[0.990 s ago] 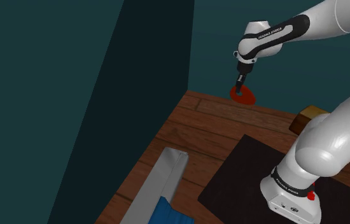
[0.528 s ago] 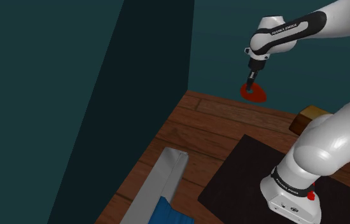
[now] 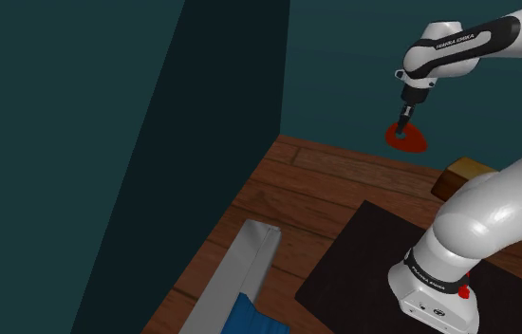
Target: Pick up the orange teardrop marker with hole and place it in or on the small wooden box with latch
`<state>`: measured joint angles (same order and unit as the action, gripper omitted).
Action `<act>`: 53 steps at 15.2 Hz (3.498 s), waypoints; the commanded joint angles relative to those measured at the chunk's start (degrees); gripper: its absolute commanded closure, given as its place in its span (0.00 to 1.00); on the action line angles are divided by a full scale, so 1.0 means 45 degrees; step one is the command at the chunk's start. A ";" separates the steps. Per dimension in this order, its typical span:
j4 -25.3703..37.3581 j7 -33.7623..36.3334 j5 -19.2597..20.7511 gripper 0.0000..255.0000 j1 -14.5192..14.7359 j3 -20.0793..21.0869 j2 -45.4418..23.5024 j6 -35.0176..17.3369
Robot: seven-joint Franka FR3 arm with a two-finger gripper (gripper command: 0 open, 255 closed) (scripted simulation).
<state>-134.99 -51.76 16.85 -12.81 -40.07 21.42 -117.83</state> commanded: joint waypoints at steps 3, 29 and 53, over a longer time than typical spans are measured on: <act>0.0269 -0.1263 0.0323 1.00 -0.0500 -0.0881 0.0113 0.0151; 0.5492 -1.3125 -0.7064 1.00 -0.2802 -0.6835 -0.8036 0.0460; 0.4168 -1.4380 -0.9003 1.00 -0.4245 -0.5243 -0.9653 -0.1671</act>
<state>-116.22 -116.47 -23.66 -31.92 -63.66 -22.01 -125.35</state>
